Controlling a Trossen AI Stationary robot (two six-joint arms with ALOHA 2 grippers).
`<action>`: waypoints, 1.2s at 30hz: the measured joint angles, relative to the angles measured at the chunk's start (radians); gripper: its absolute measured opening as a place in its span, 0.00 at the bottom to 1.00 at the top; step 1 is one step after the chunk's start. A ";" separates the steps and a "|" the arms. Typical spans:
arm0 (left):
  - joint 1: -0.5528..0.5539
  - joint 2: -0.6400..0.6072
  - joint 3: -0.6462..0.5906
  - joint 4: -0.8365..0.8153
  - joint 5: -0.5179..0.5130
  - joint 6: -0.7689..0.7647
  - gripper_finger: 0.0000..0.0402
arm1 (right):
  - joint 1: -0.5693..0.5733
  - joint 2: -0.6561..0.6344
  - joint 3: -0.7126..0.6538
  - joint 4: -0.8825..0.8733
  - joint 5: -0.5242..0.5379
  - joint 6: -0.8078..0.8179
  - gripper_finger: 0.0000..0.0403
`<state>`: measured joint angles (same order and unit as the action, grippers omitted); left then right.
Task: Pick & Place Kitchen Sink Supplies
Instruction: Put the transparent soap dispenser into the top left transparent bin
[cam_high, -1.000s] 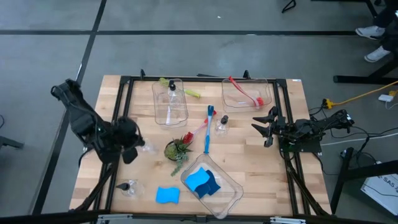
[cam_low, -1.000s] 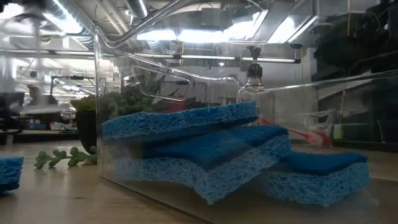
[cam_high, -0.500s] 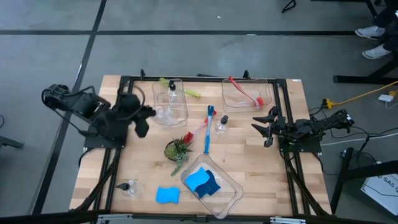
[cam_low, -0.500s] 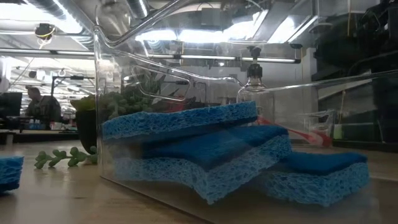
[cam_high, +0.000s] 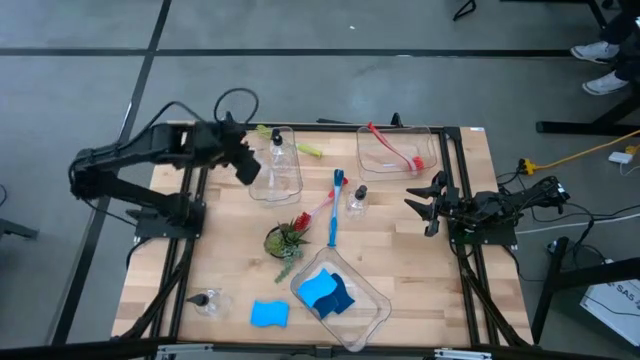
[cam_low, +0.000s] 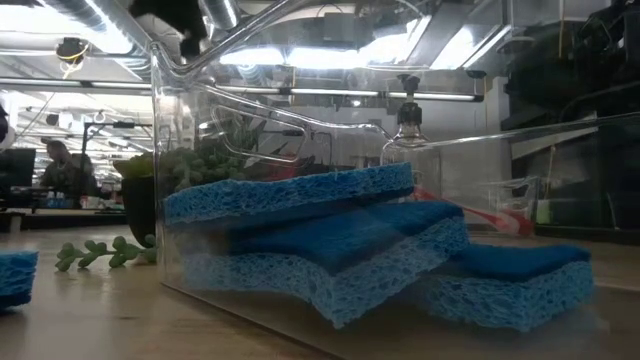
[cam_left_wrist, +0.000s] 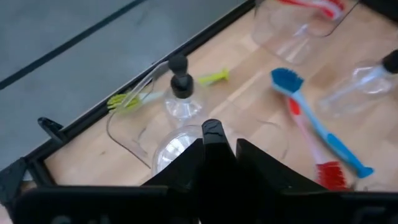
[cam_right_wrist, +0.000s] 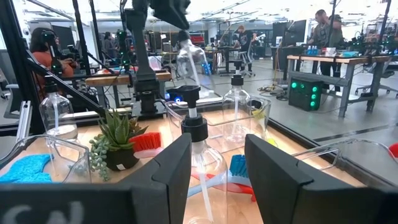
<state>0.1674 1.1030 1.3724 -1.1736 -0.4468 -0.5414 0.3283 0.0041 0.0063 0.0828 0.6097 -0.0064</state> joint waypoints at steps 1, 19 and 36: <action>0.032 0.009 0.000 0.008 0.026 0.033 0.19 | 0.000 0.000 0.000 0.000 0.000 0.002 0.37; 0.371 0.158 -0.012 0.121 0.307 0.350 0.19 | 0.000 0.000 0.000 0.000 0.000 0.002 0.37; 0.546 0.158 -0.183 0.322 0.364 0.278 0.19 | 0.000 0.000 0.000 0.000 0.000 0.001 0.37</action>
<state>0.7131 1.2610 1.1890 -0.8519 -0.0828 -0.2629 0.3281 0.0043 0.0063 0.0830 0.6097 -0.0057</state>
